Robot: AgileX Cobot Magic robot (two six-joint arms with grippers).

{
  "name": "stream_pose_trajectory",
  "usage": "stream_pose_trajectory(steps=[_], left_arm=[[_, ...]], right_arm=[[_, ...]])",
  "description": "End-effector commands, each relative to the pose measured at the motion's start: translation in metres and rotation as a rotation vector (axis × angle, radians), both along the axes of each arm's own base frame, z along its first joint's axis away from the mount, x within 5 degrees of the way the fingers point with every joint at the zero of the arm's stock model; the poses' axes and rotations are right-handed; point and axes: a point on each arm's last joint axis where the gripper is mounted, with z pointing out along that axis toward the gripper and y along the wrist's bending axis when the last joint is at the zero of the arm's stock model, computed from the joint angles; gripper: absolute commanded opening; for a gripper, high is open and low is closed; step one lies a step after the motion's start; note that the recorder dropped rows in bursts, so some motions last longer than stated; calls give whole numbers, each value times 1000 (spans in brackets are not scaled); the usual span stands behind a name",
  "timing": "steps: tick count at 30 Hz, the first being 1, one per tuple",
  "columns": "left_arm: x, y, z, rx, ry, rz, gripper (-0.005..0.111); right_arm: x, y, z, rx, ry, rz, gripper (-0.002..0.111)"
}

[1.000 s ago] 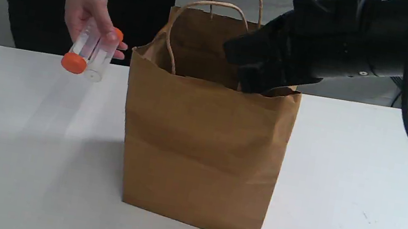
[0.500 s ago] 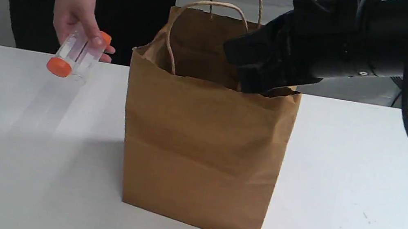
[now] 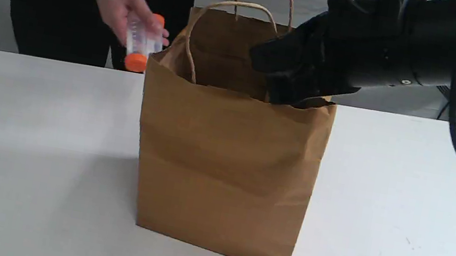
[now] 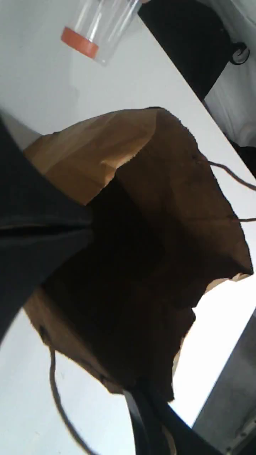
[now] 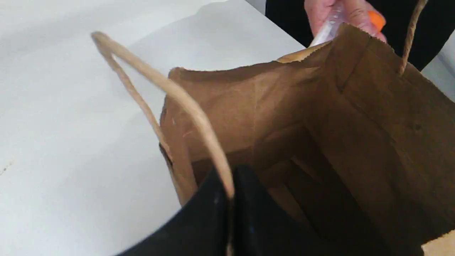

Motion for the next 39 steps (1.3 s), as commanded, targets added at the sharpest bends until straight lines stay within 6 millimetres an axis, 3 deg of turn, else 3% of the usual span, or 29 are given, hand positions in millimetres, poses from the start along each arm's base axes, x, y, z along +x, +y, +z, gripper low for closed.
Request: stream_pose_trajectory(steps=[1,7,13,15,22,39], left_arm=[[16,-8,-11,86,-18,-29,1],[34,-11,-21,105,-49,-38,11],[41,-20,-20,110,-211,-89,45],[45,-25,-21,141,-267,-77,51],[61,-50,-39,208,-389,-87,52],[81,-57,-77,252,-414,-164,52]], right_arm=[[-1,1,2,15,14,0,0],[-3,2,1,14,27,11,0],[-3,2,1,22,39,5,0],[-3,2,1,23,41,4,0],[-3,2,1,25,45,3,0],[-3,2,1,35,64,-5,0]])
